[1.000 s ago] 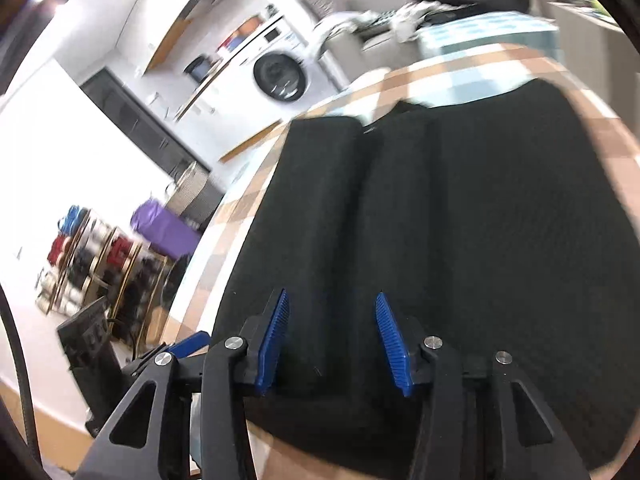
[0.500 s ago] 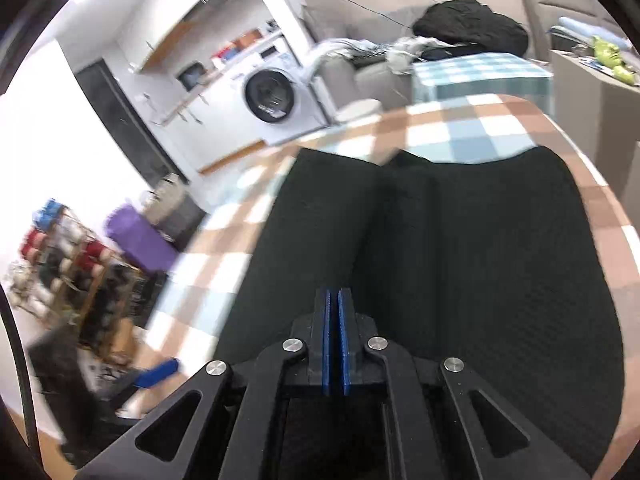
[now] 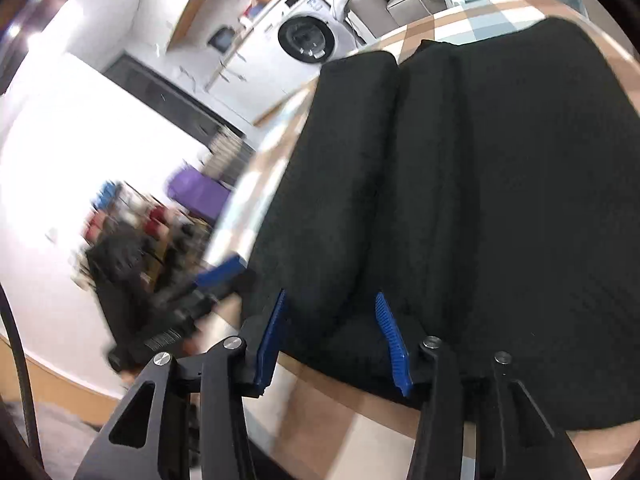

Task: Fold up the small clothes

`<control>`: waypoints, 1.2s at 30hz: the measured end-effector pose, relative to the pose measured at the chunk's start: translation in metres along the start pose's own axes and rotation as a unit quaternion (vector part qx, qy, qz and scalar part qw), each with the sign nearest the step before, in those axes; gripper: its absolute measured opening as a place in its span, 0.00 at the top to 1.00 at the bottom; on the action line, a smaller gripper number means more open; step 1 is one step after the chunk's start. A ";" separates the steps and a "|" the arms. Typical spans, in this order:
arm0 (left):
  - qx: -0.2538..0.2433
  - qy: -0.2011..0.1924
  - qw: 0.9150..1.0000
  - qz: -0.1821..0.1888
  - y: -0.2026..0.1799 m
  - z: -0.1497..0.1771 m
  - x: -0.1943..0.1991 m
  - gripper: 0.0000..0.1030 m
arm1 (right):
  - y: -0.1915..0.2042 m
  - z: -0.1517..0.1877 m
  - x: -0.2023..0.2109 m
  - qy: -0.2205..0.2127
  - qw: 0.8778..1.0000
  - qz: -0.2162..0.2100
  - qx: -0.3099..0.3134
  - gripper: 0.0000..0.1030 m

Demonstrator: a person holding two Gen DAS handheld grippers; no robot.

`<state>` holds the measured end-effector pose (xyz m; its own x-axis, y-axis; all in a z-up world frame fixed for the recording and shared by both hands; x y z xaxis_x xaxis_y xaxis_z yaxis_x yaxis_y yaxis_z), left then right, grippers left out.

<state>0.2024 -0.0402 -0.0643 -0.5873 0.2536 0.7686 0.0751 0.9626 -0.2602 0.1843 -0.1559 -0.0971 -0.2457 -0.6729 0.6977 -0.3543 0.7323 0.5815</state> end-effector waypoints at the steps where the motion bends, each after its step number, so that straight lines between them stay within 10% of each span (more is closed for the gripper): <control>1: -0.001 -0.001 1.000 -0.001 0.000 0.000 0.000 0.30 | 0.001 0.004 -0.004 0.009 1.000 0.007 0.008 0.63; 5: 0.004 -0.008 1.000 -0.003 0.002 -0.003 0.004 0.30 | 0.006 0.004 0.003 0.003 1.000 -0.020 0.013 0.85; 20: -0.003 0.012 1.000 0.007 -0.004 0.001 -0.011 0.30 | 0.001 -0.013 -0.018 0.007 0.999 -0.038 -0.026 0.68; 24: -0.004 0.013 1.000 0.003 -0.005 0.004 -0.010 0.30 | -0.005 -0.050 -0.049 -0.006 0.997 -0.029 -0.065 0.68; 28: 0.004 0.008 1.000 0.007 -0.007 0.001 -0.006 0.30 | 0.000 -0.069 -0.050 -0.021 0.998 0.003 -0.062 0.91; 32: -0.005 0.008 1.000 0.025 -0.013 0.000 -0.002 0.29 | 0.025 -0.069 0.003 -0.114 0.993 0.013 -0.017 0.92; 36: -0.027 0.018 0.999 0.024 -0.022 0.003 -0.009 0.28 | -0.001 -0.050 -0.009 -0.082 0.993 0.077 -0.038 0.92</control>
<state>0.2035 -0.0636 -0.0671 -0.5530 0.3028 0.7762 0.1473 0.9525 -0.2666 0.2317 -0.1451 -0.0828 -0.4374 -0.5564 0.7064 -0.2343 0.8289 0.5079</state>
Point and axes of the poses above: each gripper's, at about its wrist camera, not at the fingertips, and x roughly against the way its jaws point, y to its left, z to its underside, the point moved 6 cm from there along -x, roughly the way its jaws point, and after that the axes turned 3 degrees about y, right-handed, at the moved point
